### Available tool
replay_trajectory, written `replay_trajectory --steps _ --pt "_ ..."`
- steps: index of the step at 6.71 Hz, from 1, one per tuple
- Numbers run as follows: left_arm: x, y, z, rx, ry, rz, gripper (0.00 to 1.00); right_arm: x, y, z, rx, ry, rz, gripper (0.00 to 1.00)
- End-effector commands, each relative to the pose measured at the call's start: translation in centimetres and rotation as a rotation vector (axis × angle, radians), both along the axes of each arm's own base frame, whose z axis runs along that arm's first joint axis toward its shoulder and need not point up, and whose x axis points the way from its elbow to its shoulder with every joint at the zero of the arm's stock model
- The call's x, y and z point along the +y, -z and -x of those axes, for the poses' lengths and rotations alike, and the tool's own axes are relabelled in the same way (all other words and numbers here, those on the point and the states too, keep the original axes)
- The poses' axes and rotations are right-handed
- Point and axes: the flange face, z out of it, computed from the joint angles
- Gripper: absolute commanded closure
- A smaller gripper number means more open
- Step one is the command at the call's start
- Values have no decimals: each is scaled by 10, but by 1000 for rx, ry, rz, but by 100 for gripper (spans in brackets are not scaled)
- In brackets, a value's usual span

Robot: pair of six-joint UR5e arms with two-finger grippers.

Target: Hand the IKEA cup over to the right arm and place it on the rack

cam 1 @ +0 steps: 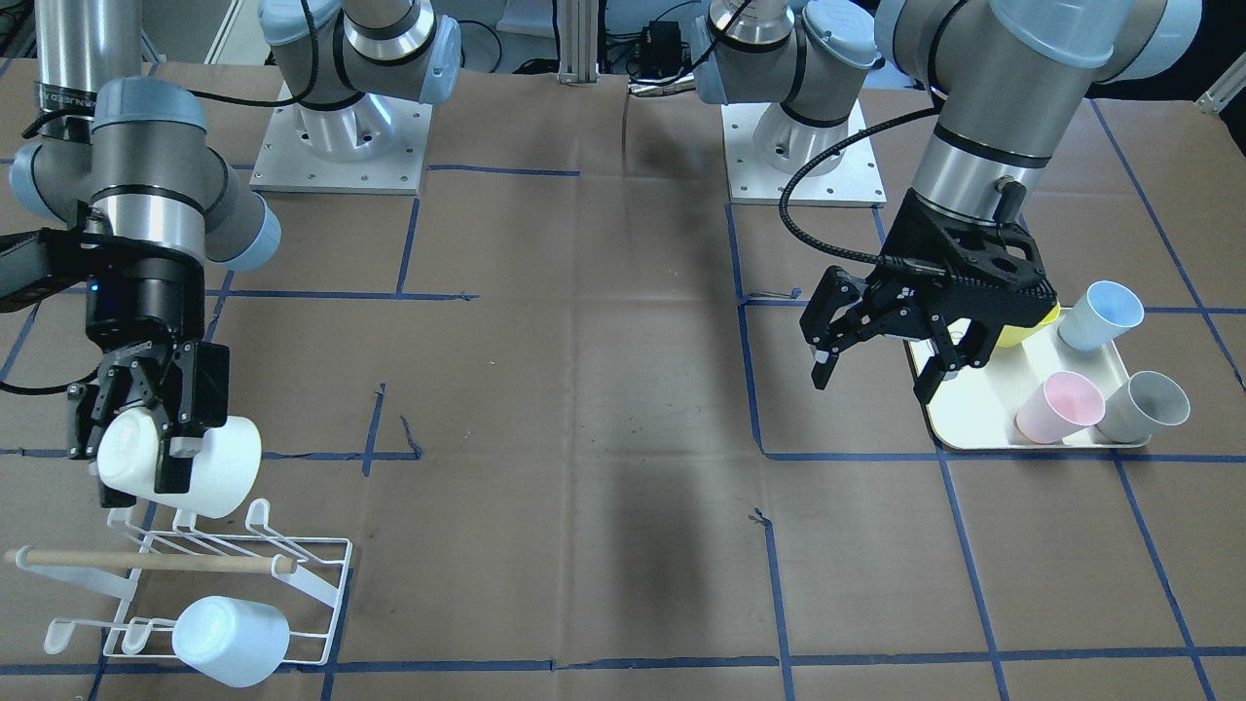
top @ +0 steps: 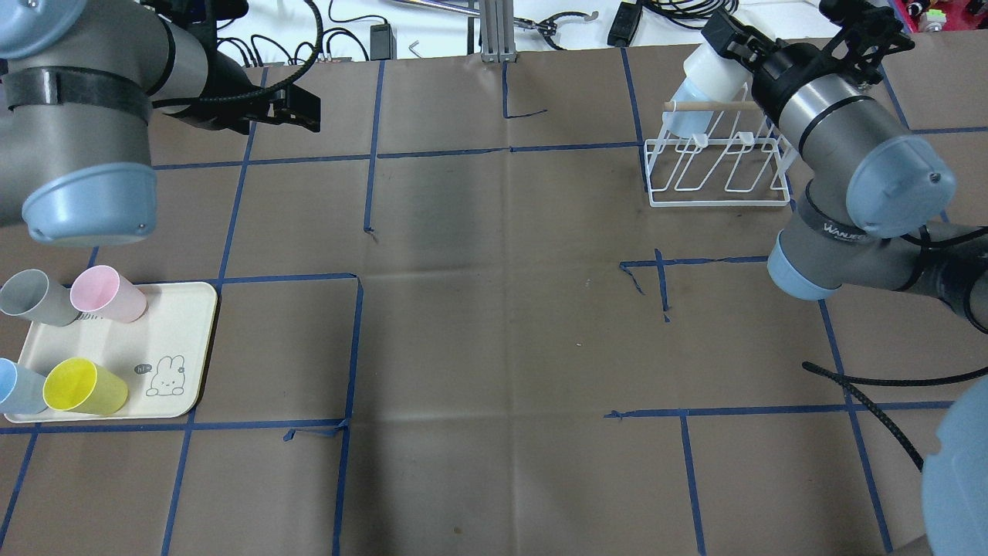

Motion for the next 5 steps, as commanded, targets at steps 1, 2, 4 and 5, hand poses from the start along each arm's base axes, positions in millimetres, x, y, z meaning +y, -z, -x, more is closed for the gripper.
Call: replay_trajectory --steps 1,2,4,5 --pt "6 -51 11 -48 -35 -228 1 -25 -1 42 233 -9 -10 91" --pt "10 -48 5 -120 -49 -303 1 -51 1 53 250 -7 9 91" --pt "17 -28 6 -116 -68 -340 0 -83 22 89 296 14 13 91" --pt "22 -19 7 -118 -68 -347 0 -86 32 104 354 19 2 91"
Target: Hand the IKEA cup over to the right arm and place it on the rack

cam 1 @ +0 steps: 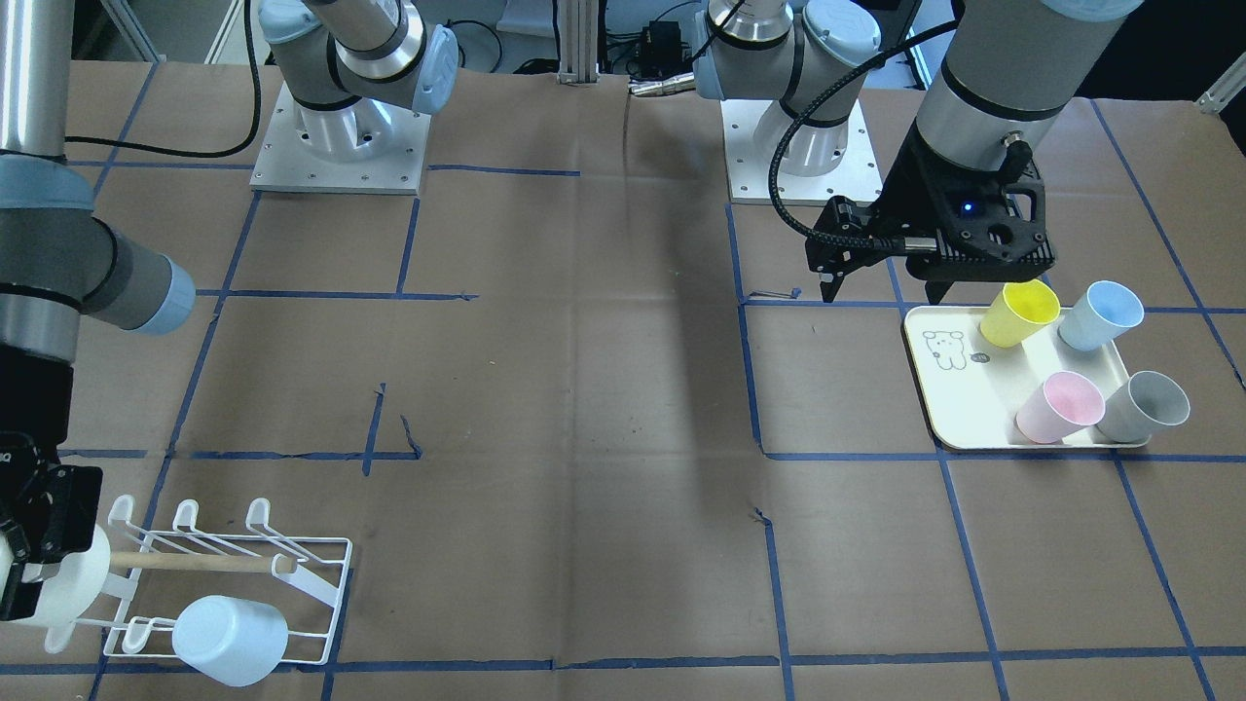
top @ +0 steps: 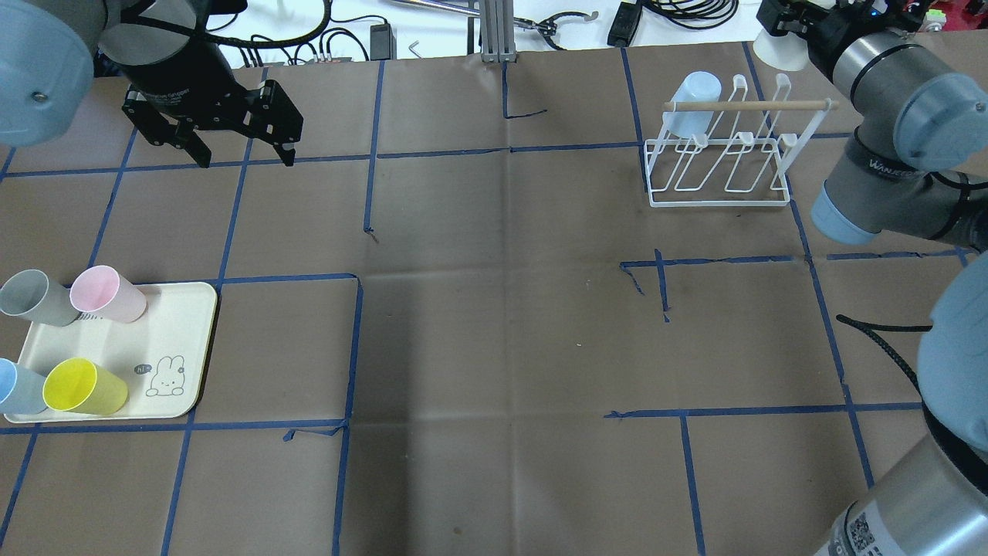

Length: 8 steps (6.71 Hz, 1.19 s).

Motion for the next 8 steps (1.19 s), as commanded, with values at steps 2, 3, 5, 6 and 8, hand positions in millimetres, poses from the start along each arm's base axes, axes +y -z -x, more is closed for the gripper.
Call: replay_trajectory --steps 2,3,5,6,8 --pt "0 19 2 3 -43 25 0 -28 23 33 68 12 -5 90" --pt "1 16 4 2 -45 31 0 -35 36 36 63 10 -18 90" --pt "4 15 15 6 -68 34 0 -40 57 38 57 11 -46 90" --pt "4 16 15 6 -69 33 0 -42 64 38 79 4 -53 90" --pt "4 16 15 6 -66 33 0 -41 71 34 79 2 -66 89"
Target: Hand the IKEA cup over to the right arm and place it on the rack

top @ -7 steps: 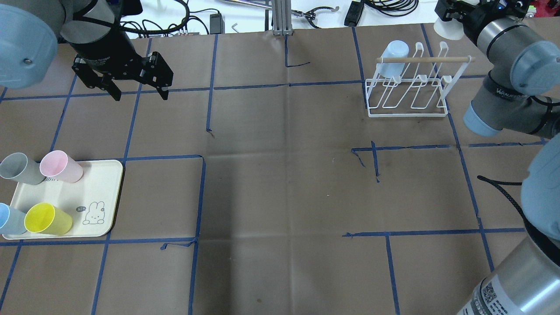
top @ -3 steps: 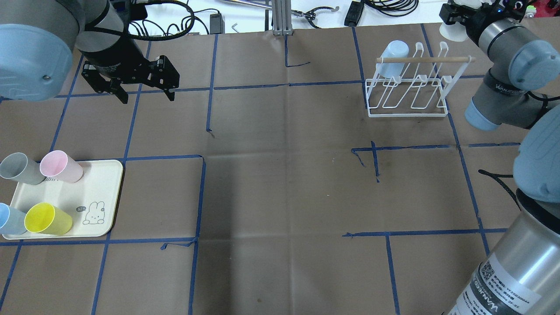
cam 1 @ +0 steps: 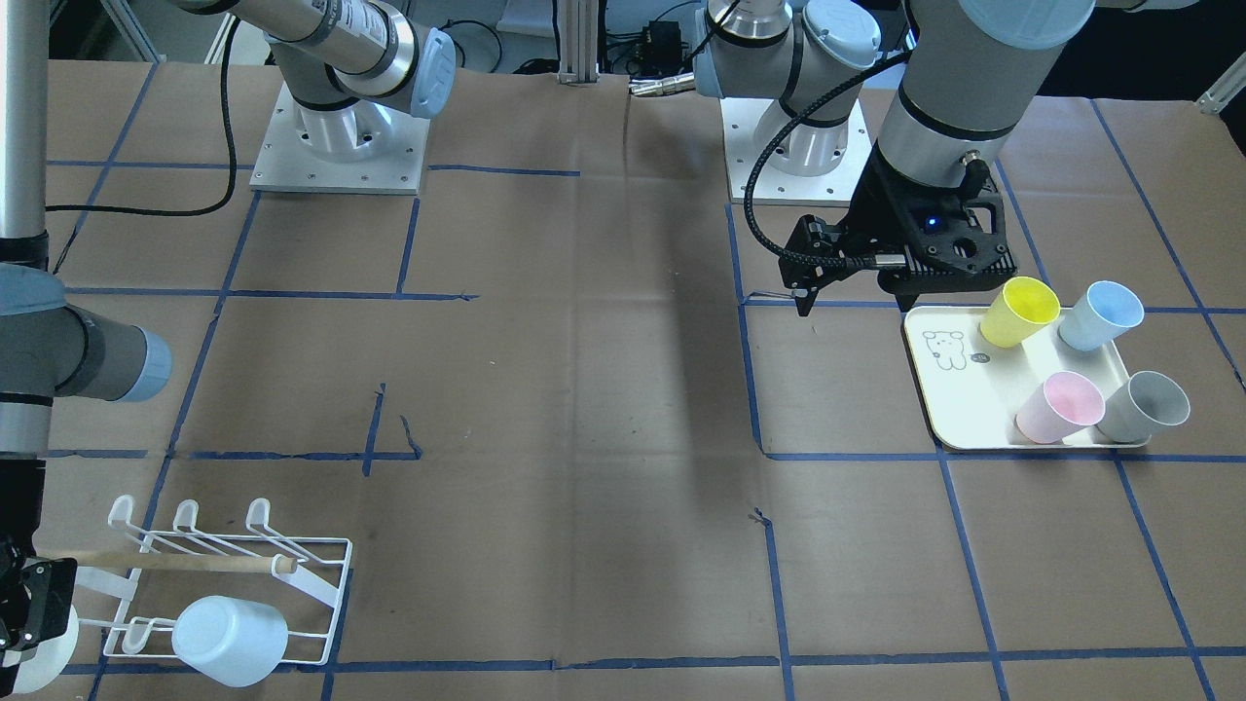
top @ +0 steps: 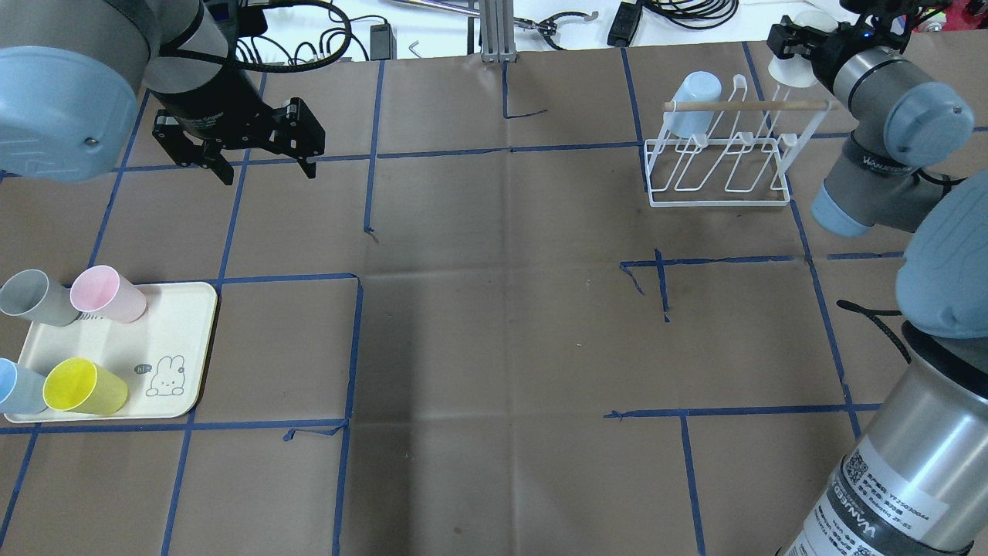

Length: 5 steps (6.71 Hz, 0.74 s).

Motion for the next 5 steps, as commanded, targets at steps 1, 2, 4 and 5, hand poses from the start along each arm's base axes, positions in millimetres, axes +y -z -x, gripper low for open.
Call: replay_trajectory --steps 1,2,4,5 --pt "1 -1 0 0 7 1 0 3 6 -7 -2 -4 -16 89" --pt "3 -2 1 2 15 4 0 8 11 -8 -7 -4 -30 88" --pt "5 -4 2 4 20 6 0 8 12 -8 -13 2 -39 1" --pt "6 -4 1 1 30 4 0 8 10 -8 -12 4 -37 0"
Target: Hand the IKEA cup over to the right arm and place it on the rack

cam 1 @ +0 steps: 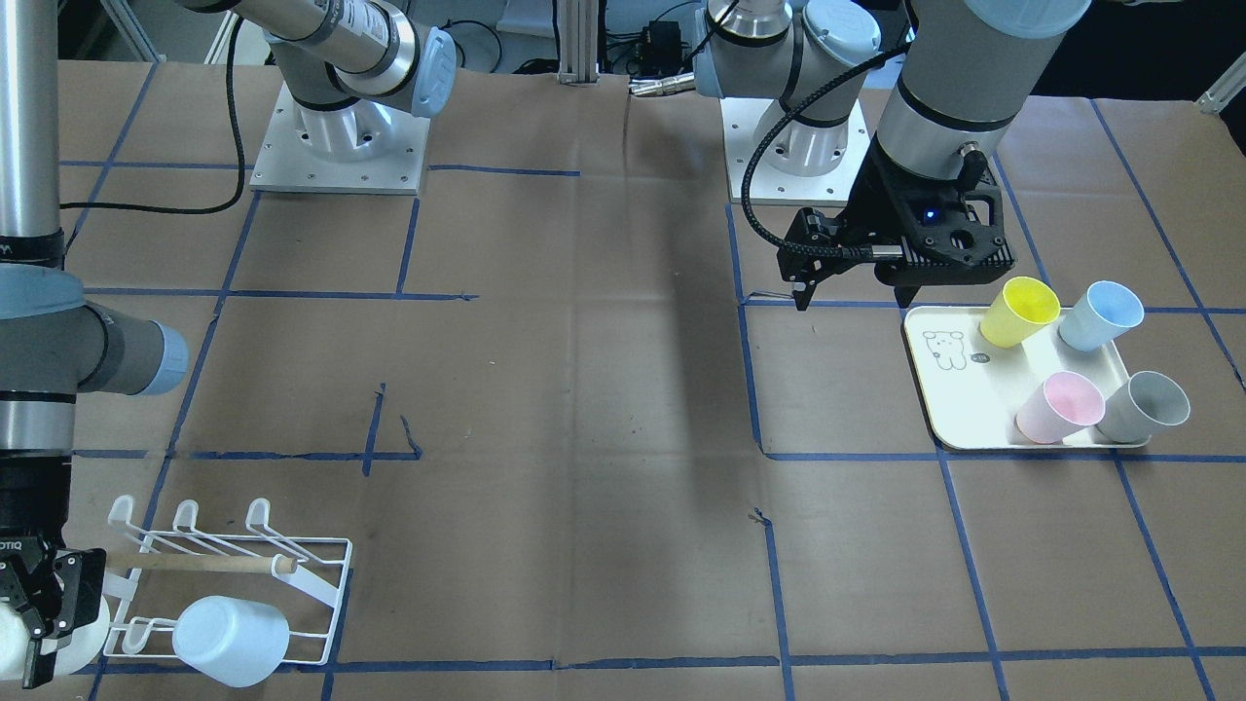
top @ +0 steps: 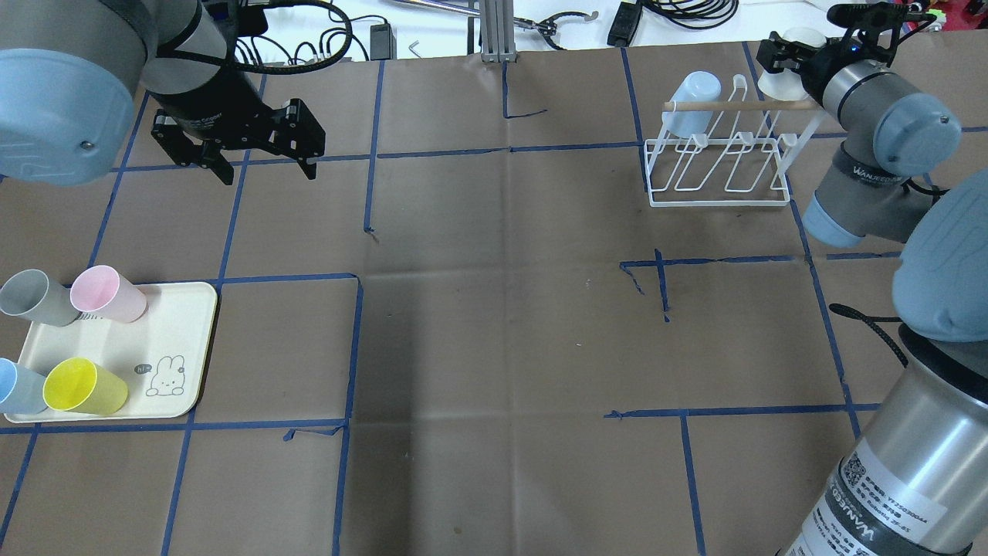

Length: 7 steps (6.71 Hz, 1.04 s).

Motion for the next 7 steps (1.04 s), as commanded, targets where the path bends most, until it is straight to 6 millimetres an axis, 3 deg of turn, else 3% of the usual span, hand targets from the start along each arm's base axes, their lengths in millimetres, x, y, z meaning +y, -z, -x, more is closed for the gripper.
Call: replay_trajectory --steps 1,3,4,7 --pt "2 0 0 -2 36 -1 0 0 -3 0 -5 4 3 0" --pt "2 0 0 -2 40 -3 0 2 -20 -1 -2 3 27 0" --pt "2 1 2 10 41 -6 0 7 -47 -4 12 1 66 0" --pt "4 0 3 37 39 -14 0 27 -140 -49 2 -46 -18 0"
